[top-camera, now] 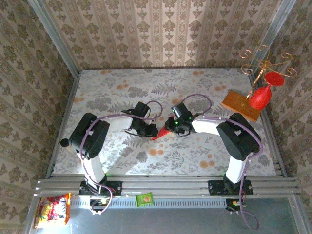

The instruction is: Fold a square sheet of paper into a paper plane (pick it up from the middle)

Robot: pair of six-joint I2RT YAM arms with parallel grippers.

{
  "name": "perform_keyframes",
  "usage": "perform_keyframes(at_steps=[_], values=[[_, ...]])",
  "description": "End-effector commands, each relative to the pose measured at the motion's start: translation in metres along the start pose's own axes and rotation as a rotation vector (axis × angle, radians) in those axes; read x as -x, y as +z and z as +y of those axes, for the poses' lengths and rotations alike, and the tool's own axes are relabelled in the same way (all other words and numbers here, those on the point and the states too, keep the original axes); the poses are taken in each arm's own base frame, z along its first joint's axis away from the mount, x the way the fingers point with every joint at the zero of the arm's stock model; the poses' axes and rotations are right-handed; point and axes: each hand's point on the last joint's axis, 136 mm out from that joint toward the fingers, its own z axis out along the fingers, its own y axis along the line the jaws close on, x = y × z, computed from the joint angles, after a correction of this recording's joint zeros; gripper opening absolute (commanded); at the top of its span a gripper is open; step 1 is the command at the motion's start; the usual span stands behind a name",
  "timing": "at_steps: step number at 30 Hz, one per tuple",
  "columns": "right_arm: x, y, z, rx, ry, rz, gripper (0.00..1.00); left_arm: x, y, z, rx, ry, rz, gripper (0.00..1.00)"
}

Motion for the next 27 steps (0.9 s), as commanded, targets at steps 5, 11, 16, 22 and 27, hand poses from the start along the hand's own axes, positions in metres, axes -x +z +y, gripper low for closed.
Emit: perform_keyframes(at_steps=[5,11,16,22,27], values=[[-0.009,0.009,0.008,0.039,-0.012,0.038,0.21,-0.017,0.017,0.002,-0.01,0.008,0.062,0.15],[-0.009,0.013,0.006,0.015,-0.018,0.055,0.21,-0.018,0.016,0.0,-0.017,0.012,0.062,0.15],[-0.013,0.019,-0.001,-0.024,-0.019,0.088,0.21,-0.019,0.016,-0.001,-0.024,0.013,0.065,0.15],[-0.023,0.024,-0.012,-0.078,-0.035,0.148,0.21,-0.018,0.009,-0.004,-0.024,0.018,0.051,0.15],[-0.031,0.026,-0.017,-0.09,-0.09,0.209,0.19,-0.006,-0.014,-0.006,-0.015,0.012,-0.02,0.21]])
